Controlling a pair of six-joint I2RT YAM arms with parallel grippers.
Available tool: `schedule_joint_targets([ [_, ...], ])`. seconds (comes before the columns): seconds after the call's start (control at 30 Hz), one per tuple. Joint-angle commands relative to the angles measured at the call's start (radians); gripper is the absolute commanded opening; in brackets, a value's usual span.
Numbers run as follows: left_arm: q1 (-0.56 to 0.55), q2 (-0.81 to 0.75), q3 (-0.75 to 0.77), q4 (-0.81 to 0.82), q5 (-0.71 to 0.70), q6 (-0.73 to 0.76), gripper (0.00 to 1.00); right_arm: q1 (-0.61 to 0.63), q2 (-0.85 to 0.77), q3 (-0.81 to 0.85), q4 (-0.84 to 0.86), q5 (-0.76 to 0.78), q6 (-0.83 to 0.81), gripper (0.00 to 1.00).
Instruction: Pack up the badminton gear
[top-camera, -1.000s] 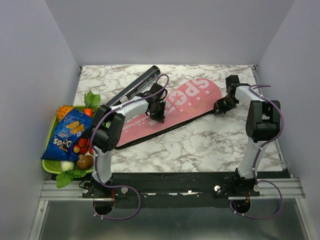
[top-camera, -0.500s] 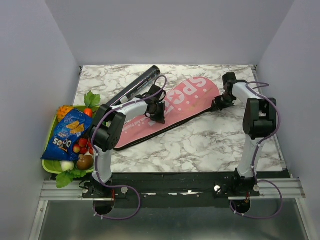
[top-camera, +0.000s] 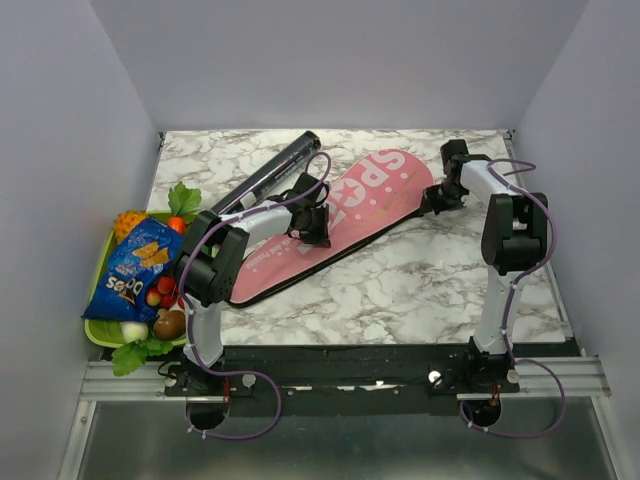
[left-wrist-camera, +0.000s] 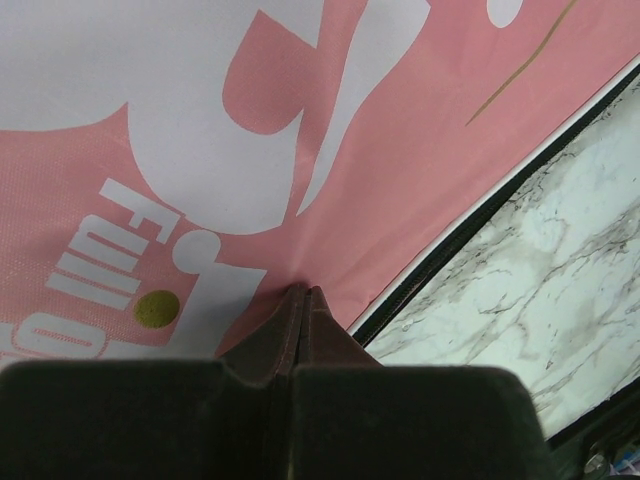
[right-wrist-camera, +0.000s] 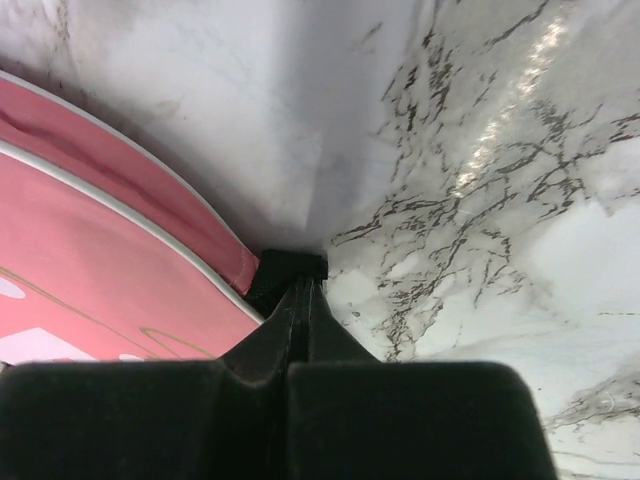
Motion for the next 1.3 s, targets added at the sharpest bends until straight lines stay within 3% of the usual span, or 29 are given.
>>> schedule_joint_targets([
  [0.0, -0.008, 0.025, -0.022, -0.083, 0.006, 0.014, 0.00, 0.042, 0.007, 0.036, 0.032, 0.018, -0.016, 0.01],
  [0.13, -0.007, 0.032, -0.009, -0.084, 0.006, 0.017, 0.00, 0.073, -0.001, 0.061, 0.008, 0.006, -0.072, 0.01],
  [0.53, -0.007, 0.040, -0.014, -0.069, 0.006, 0.018, 0.00, 0.191, -0.090, -0.085, 0.068, -0.107, -0.170, 0.01],
  [0.7, -0.008, 0.037, -0.014, -0.069, 0.003, 0.023, 0.00, 0.219, -0.121, -0.099, 0.063, -0.071, -0.202, 0.01],
  [0.77, -0.007, 0.031, -0.017, -0.067, 0.003, 0.021, 0.00, 0.197, -0.131, -0.065, 0.053, -0.029, -0.233, 0.10],
  [0.8, -0.007, 0.028, -0.022, -0.067, 0.003, 0.026, 0.00, 0.187, -0.133, -0.051, 0.039, -0.022, -0.272, 0.20],
  [0.87, -0.007, 0.023, -0.026, -0.067, 0.002, 0.029, 0.00, 0.153, -0.135, -0.019, 0.028, -0.005, -0.328, 0.25],
  [1.0, -0.007, 0.009, -0.037, -0.067, -0.004, 0.038, 0.00, 0.111, -0.130, 0.084, 0.013, 0.064, -0.637, 0.41],
  [1.1, -0.007, -0.001, -0.040, -0.072, -0.012, 0.048, 0.00, 0.093, -0.118, 0.112, 0.005, 0.115, -0.858, 0.46],
  [1.27, -0.007, -0.010, -0.039, -0.075, -0.013, 0.061, 0.00, 0.093, -0.156, 0.012, 0.104, 0.034, -1.125, 0.46],
])
